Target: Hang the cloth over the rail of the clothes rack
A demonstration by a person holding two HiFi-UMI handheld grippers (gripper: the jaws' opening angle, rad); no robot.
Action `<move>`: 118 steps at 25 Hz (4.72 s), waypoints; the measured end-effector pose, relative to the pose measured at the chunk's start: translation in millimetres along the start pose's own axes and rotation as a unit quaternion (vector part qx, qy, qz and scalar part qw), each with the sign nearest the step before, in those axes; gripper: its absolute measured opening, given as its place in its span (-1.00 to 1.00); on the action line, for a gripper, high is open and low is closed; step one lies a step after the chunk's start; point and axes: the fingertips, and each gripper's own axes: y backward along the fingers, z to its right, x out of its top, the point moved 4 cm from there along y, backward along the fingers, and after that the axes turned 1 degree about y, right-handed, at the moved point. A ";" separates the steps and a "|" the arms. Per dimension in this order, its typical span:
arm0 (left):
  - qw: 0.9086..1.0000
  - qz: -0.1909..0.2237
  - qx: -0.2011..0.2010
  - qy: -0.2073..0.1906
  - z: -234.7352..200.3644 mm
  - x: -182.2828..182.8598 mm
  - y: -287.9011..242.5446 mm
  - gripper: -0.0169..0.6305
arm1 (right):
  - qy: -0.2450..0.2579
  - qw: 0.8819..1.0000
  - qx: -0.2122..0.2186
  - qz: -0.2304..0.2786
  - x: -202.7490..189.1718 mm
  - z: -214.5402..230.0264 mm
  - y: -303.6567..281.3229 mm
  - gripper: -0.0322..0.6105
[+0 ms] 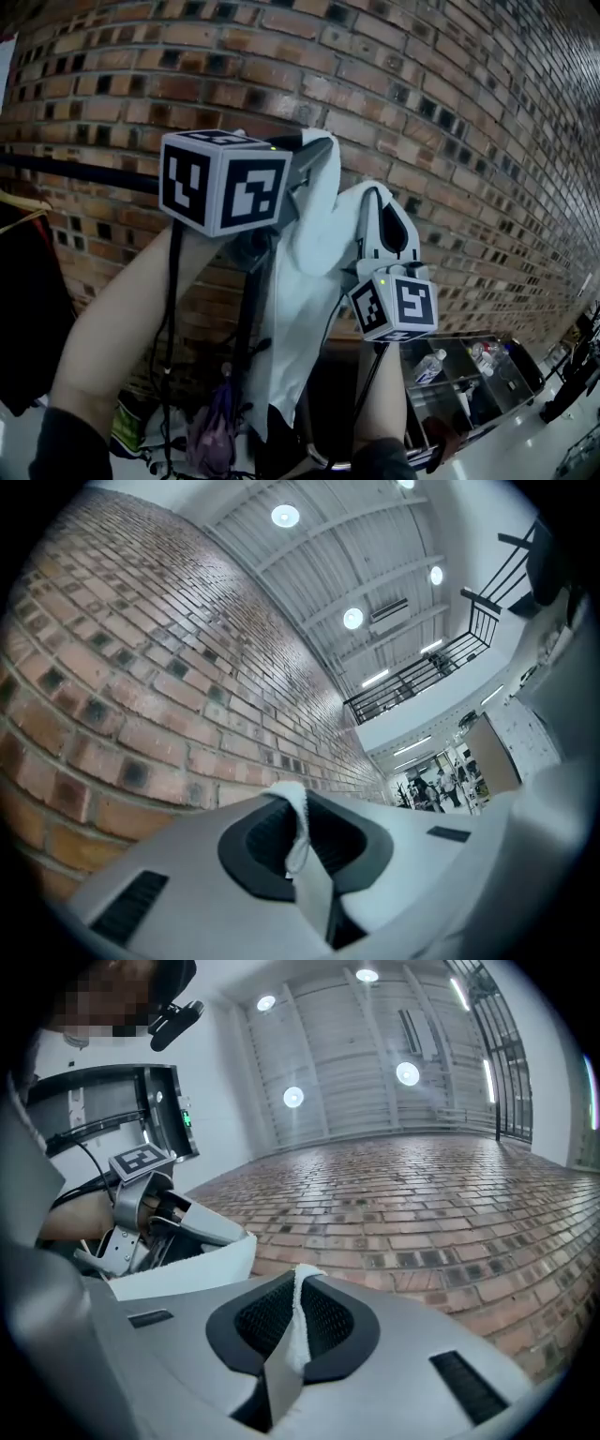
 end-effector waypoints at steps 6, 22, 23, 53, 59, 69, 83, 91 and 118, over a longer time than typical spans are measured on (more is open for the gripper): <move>1.000 -0.001 -0.001 0.006 -40.2 39.8 23.7 -0.82 | -0.028 1.000 0.003 0.009 18.1 -26.5 -16.5 -0.78; 0.998 -0.010 0.029 -0.051 -133.2 86.8 129.9 -0.82 | -0.068 0.997 0.035 0.032 36.6 -105.4 -50.4 -0.78; 0.998 -0.007 0.029 -0.063 -135.6 91.5 143.7 -0.82 | -0.072 0.996 0.041 0.037 39.4 -113.4 -54.0 -0.78; 0.895 0.159 0.244 -0.339 -157.3 43.5 412.8 -0.81 | 0.015 0.981 0.109 0.159 11.9 -287.7 -3.1 -0.78; 0.897 0.131 0.266 -0.327 -180.4 1.2 450.2 -0.81 | 0.020 0.991 0.092 0.091 -28.0 -299.4 21.3 -0.78; 0.927 0.049 0.219 -0.301 -207.5 -54.3 475.9 -0.81 | 0.034 0.998 0.054 0.017 -60.2 -310.9 40.8 -0.78; 0.950 -0.003 0.191 -0.247 -220.8 -145.3 506.2 -0.81 | 0.044 0.997 -0.006 -0.070 -123.2 -320.2 94.7 -0.78; 0.959 -0.041 0.188 -0.210 -215.3 -184.9 530.4 -0.81 | 0.027 0.992 -0.019 -0.118 -156.1 -324.9 130.3 -0.78; 0.967 -0.058 0.223 -0.113 -191.1 -275.5 572.4 -0.54 | -0.022 0.983 -0.054 -0.175 -198.1 -346.1 205.8 -0.72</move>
